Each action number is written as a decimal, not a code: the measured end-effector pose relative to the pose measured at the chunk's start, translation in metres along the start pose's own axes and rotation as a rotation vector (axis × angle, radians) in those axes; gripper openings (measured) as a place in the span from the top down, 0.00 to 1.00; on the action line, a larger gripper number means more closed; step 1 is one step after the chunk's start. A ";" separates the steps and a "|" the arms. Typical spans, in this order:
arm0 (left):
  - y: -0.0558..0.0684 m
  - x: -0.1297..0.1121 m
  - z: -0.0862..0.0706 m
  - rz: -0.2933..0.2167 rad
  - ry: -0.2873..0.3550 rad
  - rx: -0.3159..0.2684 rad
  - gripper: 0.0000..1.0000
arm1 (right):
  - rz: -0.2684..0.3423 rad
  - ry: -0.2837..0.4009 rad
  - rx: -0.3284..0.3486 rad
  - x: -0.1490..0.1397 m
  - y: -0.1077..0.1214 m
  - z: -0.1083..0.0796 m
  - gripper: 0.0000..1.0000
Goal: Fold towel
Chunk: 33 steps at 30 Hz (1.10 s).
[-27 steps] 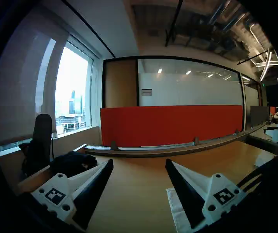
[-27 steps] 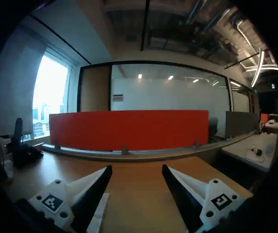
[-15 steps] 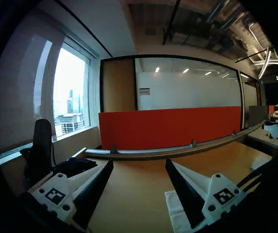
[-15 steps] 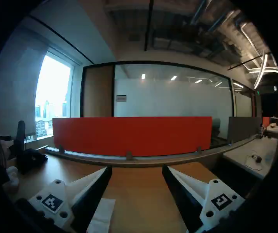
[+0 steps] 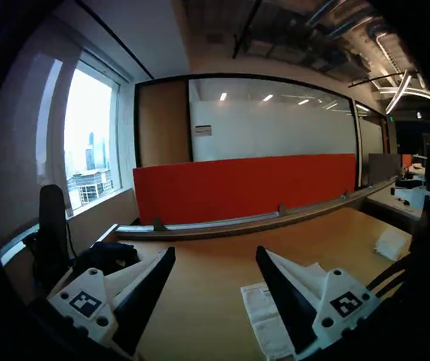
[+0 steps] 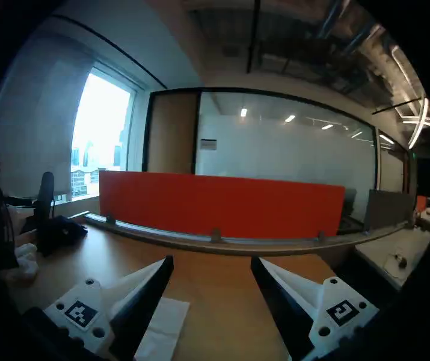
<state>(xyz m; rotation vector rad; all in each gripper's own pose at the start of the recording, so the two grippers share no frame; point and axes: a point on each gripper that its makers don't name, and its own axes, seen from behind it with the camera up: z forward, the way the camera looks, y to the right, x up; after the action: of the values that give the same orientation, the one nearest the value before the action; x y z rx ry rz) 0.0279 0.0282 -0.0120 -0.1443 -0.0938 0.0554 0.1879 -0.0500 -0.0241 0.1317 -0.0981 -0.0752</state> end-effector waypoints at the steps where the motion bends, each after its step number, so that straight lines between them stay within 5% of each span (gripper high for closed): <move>1: 0.003 0.000 0.000 0.006 -0.007 -0.011 0.00 | -0.005 -0.006 0.009 0.000 -0.002 0.000 0.00; 16: 0.040 -0.015 0.000 0.082 -0.084 -0.182 0.00 | -0.098 -0.103 0.178 -0.019 -0.039 -0.003 0.00; 33: 0.067 -0.073 0.004 0.129 -0.189 -0.288 0.00 | -0.139 -0.244 0.305 -0.082 -0.063 -0.004 0.00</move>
<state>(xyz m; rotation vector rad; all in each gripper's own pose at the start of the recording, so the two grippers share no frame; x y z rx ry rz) -0.0483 0.0903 -0.0241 -0.4328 -0.2811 0.1841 0.1023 -0.1053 -0.0439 0.4345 -0.3446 -0.2154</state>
